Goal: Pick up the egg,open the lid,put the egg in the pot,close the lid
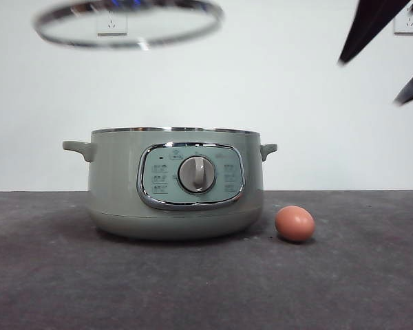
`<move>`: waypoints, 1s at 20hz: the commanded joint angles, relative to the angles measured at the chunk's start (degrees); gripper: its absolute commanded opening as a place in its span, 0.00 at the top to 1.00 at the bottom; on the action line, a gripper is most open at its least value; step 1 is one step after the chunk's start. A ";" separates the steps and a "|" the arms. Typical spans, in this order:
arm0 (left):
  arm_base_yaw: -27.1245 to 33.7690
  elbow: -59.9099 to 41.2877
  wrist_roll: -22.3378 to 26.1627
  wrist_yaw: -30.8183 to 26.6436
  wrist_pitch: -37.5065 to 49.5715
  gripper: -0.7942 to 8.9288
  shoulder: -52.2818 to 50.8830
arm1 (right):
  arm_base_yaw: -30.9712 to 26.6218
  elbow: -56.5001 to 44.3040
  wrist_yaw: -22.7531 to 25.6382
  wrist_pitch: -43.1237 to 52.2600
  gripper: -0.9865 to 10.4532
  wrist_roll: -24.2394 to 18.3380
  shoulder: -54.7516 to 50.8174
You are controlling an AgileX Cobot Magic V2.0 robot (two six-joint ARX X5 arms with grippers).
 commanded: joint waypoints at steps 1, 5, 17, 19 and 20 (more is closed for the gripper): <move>1.84 0.55 -0.11 0.48 -1.16 0.93 -4.98 | 3.17 0.22 3.82 2.99 0.42 -0.02 5.22; 4.46 0.52 0.55 0.46 -7.61 0.93 -12.48 | 7.39 0.22 7.74 9.33 0.42 0.28 15.43; 5.05 0.52 0.63 0.48 -17.55 0.93 -23.19 | 11.13 0.22 12.59 20.70 0.51 2.25 30.34; 5.05 0.52 0.63 0.48 -17.73 0.93 -23.37 | 11.13 0.22 12.94 20.57 0.61 3.04 30.69; 5.05 0.52 0.66 0.48 -17.73 0.93 -23.37 | 11.13 0.22 12.94 20.63 0.66 3.04 30.69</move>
